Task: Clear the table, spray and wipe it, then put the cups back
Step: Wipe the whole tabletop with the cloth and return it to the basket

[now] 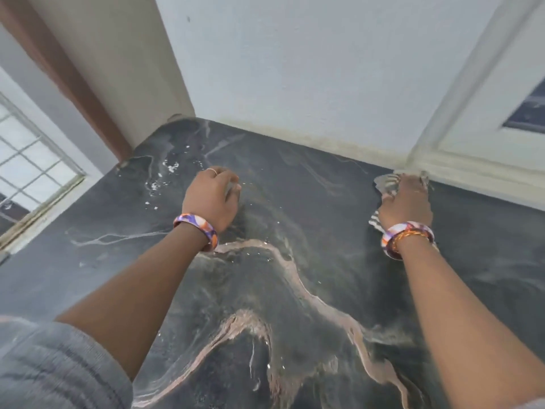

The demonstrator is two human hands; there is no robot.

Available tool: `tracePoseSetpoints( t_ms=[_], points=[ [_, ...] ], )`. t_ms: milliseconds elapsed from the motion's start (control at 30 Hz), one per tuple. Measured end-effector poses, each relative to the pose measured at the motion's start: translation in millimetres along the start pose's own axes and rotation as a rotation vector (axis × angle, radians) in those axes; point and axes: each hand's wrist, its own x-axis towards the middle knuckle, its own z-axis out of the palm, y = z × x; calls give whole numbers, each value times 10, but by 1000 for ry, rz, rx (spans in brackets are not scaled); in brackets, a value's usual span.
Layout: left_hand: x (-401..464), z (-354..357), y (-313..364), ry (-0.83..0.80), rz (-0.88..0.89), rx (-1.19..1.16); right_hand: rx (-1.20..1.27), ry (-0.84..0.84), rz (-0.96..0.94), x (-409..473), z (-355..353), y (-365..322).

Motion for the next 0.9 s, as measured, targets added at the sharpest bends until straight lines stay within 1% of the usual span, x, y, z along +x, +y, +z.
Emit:
tracePoseSetpoints(
  t_ms=[167, 267, 400, 533, 667, 767, 900],
  points=[
    [188, -86, -323, 63, -82, -1, -36, -141, -258, 99, 609, -981],
    [254, -135, -522, 98, -133, 26, -65, -187, -422, 94, 931, -1517],
    [370, -139, -800, 152, -155, 50, -74, -260, -593, 80, 1285, -2136],
    [543, -146, -1044, 203, -223, 29, -68, -337, -800, 137, 1575, -2663],
    [573, -150, -1234, 228, -261, 26, -93, -406, -930, 177, 1839, -3080],
    [504, -198, -1360, 276, -262, 3, -102, -509, -1066, 86, 1957, -3285],
    [317, -337, -1518, 359, -396, -45, -68, -618, -1179, -230, 1980, -3302]
  ],
)
